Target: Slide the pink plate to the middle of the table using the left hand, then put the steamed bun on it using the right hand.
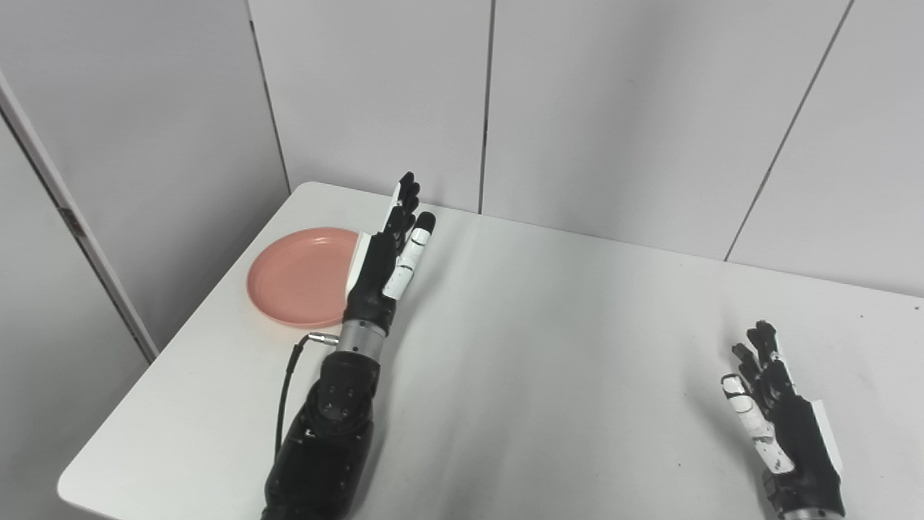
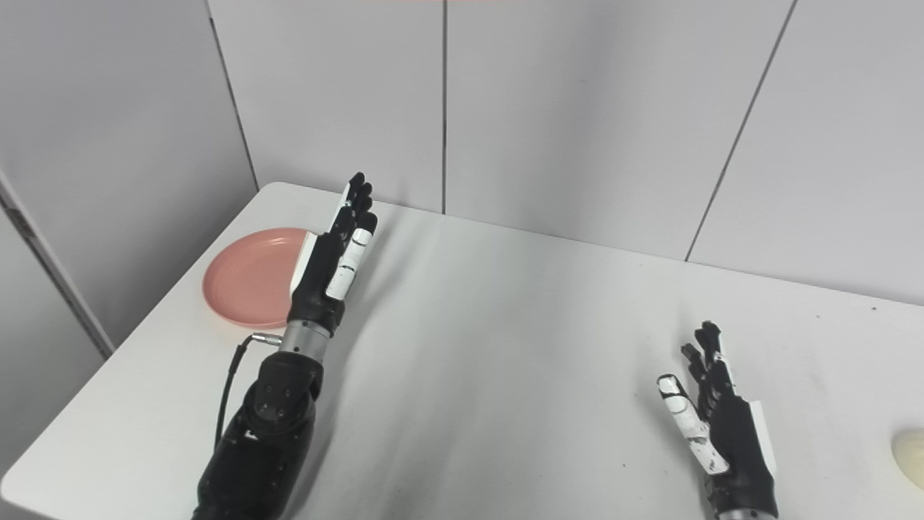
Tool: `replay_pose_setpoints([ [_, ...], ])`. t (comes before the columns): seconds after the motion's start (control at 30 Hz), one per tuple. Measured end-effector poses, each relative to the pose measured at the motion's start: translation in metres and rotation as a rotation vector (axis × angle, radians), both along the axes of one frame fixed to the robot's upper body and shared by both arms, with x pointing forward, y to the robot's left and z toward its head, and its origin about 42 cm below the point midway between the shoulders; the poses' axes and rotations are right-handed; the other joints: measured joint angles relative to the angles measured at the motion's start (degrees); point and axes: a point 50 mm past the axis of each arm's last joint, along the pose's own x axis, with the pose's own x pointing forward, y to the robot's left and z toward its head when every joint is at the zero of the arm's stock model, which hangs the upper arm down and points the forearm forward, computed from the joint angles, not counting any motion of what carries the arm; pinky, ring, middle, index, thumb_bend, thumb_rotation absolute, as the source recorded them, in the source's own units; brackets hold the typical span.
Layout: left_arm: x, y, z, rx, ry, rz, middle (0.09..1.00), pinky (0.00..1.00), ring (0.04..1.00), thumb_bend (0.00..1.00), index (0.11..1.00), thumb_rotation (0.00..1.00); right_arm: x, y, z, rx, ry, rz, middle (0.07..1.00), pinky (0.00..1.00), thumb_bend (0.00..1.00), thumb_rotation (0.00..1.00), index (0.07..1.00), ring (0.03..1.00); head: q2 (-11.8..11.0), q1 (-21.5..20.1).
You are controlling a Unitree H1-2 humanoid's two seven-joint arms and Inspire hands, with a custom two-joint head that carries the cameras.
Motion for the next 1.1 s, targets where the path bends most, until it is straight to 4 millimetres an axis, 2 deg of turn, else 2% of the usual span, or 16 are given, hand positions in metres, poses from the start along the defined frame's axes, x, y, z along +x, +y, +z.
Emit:
replay_pose_setpoints([
  [0.07, 0.000, 0.006, 0.000, -0.017, -0.002, 0.025, 1.000, 1.00, 1.000, 0.65, 1.000, 0.86, -0.001, -0.001, 0.000, -0.003, -0.001, -0.007, 0.991, 0.93, 0.33, 0.68, 1.000, 0.930, 0.00, 0.35],
  [0.2, 0.001, 0.019, 0.003, -0.019, -0.012, 0.067, 1.000, 1.00, 1.000, 0.64, 1.000, 0.86, 0.000, -0.002, 0.000, -0.009, -0.001, -0.015, 0.992, 0.90, 0.35, 0.71, 1.000, 0.922, -0.53, 0.62],
  [0.43, 0.005, 0.046, 0.013, -0.037, -0.043, 0.141, 1.000, 1.00, 1.000, 0.65, 1.000, 0.86, 0.001, -0.002, 0.000, -0.013, -0.001, -0.018, 0.995, 0.92, 0.34, 0.70, 1.000, 0.932, -0.88, 0.62],
  [0.63, 0.010, 0.081, 0.006, -0.072, -0.048, 0.228, 1.000, 1.00, 1.000, 0.65, 1.000, 0.86, 0.001, -0.002, 0.000, -0.013, 0.000, -0.020, 0.998, 0.94, 0.33, 0.69, 1.000, 0.938, -1.06, 0.62],
  [0.97, 0.009, 0.137, 0.000, -0.141, -0.062, 0.342, 0.979, 1.00, 0.980, 0.66, 1.000, 0.93, 0.001, -0.002, 0.000, -0.015, 0.000, -0.021, 1.000, 0.94, 0.31, 0.64, 1.000, 0.941, -1.32, 0.88],
  [1.07, 0.009, 0.151, -0.002, -0.204, -0.069, 0.366, 0.952, 1.00, 0.961, 0.67, 0.981, 0.97, 0.001, -0.003, 0.000, -0.015, 0.000, -0.022, 1.000, 0.95, 0.31, 0.65, 1.000, 0.946, -1.32, 0.97],
  [1.1, 0.008, 0.154, -0.004, -0.218, -0.069, 0.376, 0.910, 0.98, 0.926, 0.72, 0.938, 0.99, 0.001, -0.003, -0.001, -0.015, 0.000, -0.022, 1.000, 0.94, 0.30, 0.63, 1.000, 0.943, -1.23, 0.97],
])
